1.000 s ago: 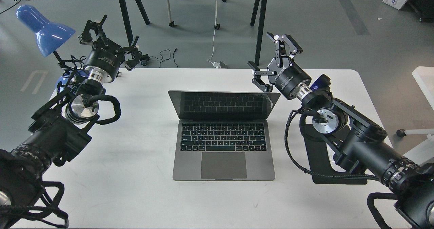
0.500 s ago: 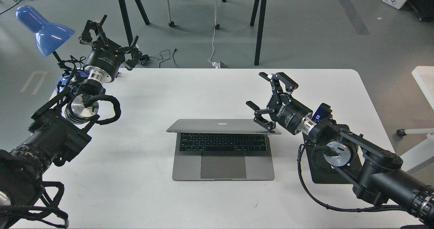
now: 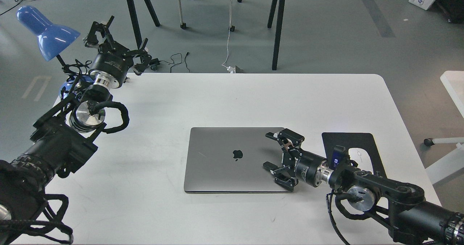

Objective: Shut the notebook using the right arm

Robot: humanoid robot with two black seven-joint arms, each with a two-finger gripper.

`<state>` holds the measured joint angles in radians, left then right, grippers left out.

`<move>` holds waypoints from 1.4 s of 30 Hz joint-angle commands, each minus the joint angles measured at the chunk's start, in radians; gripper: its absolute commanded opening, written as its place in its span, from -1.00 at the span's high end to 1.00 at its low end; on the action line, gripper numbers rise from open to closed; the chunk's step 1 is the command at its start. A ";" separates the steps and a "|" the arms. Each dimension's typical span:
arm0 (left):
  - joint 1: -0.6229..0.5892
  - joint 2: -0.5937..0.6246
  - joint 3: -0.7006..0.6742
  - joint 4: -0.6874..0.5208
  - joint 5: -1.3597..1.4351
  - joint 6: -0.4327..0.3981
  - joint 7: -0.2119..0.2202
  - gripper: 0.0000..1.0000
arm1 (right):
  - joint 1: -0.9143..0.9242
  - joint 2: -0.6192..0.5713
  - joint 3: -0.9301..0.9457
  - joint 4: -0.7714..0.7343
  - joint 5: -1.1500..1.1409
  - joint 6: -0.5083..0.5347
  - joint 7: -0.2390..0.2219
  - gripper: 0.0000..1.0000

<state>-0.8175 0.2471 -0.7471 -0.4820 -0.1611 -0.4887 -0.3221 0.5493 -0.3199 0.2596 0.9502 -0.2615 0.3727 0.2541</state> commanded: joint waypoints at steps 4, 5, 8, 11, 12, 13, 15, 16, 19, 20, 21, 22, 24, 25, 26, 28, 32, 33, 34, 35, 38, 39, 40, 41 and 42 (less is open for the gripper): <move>0.000 0.000 0.000 0.000 0.000 0.000 0.000 -1.00 | -0.002 -0.002 -0.026 -0.002 -0.001 0.000 -0.001 -1.00; 0.000 0.000 0.000 -0.001 0.000 0.000 0.000 -1.00 | 0.000 -0.002 -0.023 -0.002 -0.001 0.000 0.000 -1.00; 0.000 0.000 0.000 -0.001 0.000 0.000 0.000 -1.00 | 0.014 -0.001 -0.001 -0.001 0.002 0.002 0.008 -1.00; 0.000 0.000 0.000 -0.001 0.000 0.000 0.000 -1.00 | 0.020 -0.005 0.105 0.013 0.005 0.011 0.010 -1.00; 0.000 0.000 0.000 -0.001 0.000 0.000 0.000 -1.00 | 0.020 -0.010 0.160 0.013 0.005 0.015 0.010 -1.00; 0.000 0.000 0.000 -0.001 0.000 0.000 0.000 -1.00 | 0.020 -0.013 0.211 0.013 0.005 0.022 0.008 -1.00; 0.000 0.000 0.000 -0.001 0.000 0.000 0.000 -1.00 | 0.023 -0.015 0.312 0.012 0.005 0.029 0.001 -1.00; 0.000 0.000 0.000 -0.001 0.000 0.000 0.000 -1.00 | 0.030 -0.015 0.361 0.012 0.005 0.029 -0.003 -1.00; 0.000 0.000 0.000 0.000 0.000 0.000 0.000 -1.00 | 0.069 -0.015 0.479 0.001 0.016 0.023 -0.009 -1.00; 0.000 0.000 0.000 0.000 0.000 0.000 0.000 -1.00 | 0.076 -0.015 0.530 0.001 0.021 0.020 -0.009 -1.00; 0.000 0.000 0.000 -0.001 0.000 0.000 0.000 -1.00 | 0.077 -0.015 0.580 0.001 0.024 0.020 -0.010 -1.00; 0.000 0.000 0.000 -0.001 0.000 0.000 0.000 -1.00 | 0.077 -0.015 0.630 -0.001 0.027 0.022 -0.010 -1.00; 0.000 0.000 0.000 -0.001 0.000 0.000 0.000 -1.00 | 0.075 -0.016 0.699 -0.001 0.027 0.029 -0.012 -1.00; 0.000 0.000 0.000 -0.001 0.000 0.000 0.000 -1.00 | 0.075 -0.015 0.723 -0.002 0.028 0.029 -0.013 -1.00; 0.000 0.000 0.000 -0.001 0.000 0.000 0.000 -1.00 | 0.077 -0.015 0.737 -0.007 0.030 0.029 -0.016 -1.00; 0.000 0.000 0.000 -0.001 0.000 0.000 0.000 -1.00 | 0.081 -0.015 0.765 -0.043 0.079 0.026 -0.042 -1.00; 0.000 0.000 0.000 -0.001 0.000 0.000 0.000 -1.00 | 0.101 -0.015 0.799 -0.132 0.260 0.026 -0.116 -1.00; 0.000 0.000 0.000 -0.001 0.000 0.000 0.000 -1.00 | 0.109 -0.013 0.808 -0.152 0.286 0.026 -0.116 -1.00; 0.000 0.000 0.000 0.000 0.000 0.000 0.000 -1.00 | 0.115 -0.010 0.816 -0.174 0.304 0.026 -0.116 -1.00; 0.000 0.000 0.000 0.000 0.000 0.000 0.000 -1.00 | 0.116 -0.004 0.823 -0.189 0.307 0.026 -0.113 -1.00; 0.000 0.000 0.000 0.000 0.000 0.000 0.000 -1.00 | 0.116 -0.002 0.836 -0.200 0.308 0.026 -0.113 -1.00; 0.000 0.000 0.000 0.000 0.000 0.000 0.000 -1.00 | 0.116 -0.001 0.833 -0.200 0.308 0.025 -0.113 -1.00; 0.000 0.000 0.000 0.000 0.000 0.000 0.000 -1.00 | 0.118 -0.001 0.833 -0.199 0.308 0.025 -0.113 -1.00; 0.000 0.000 0.000 -0.001 0.000 0.000 0.000 -1.00 | 0.123 -0.001 0.833 -0.197 0.308 0.020 -0.113 -1.00; 0.000 0.000 0.000 0.000 0.000 0.000 0.000 -1.00 | 0.123 -0.001 0.834 -0.193 0.308 0.020 -0.113 -1.00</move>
<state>-0.8176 0.2470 -0.7470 -0.4820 -0.1610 -0.4887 -0.3221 0.6672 -0.3212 1.0921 0.7522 0.0453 0.3963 0.1410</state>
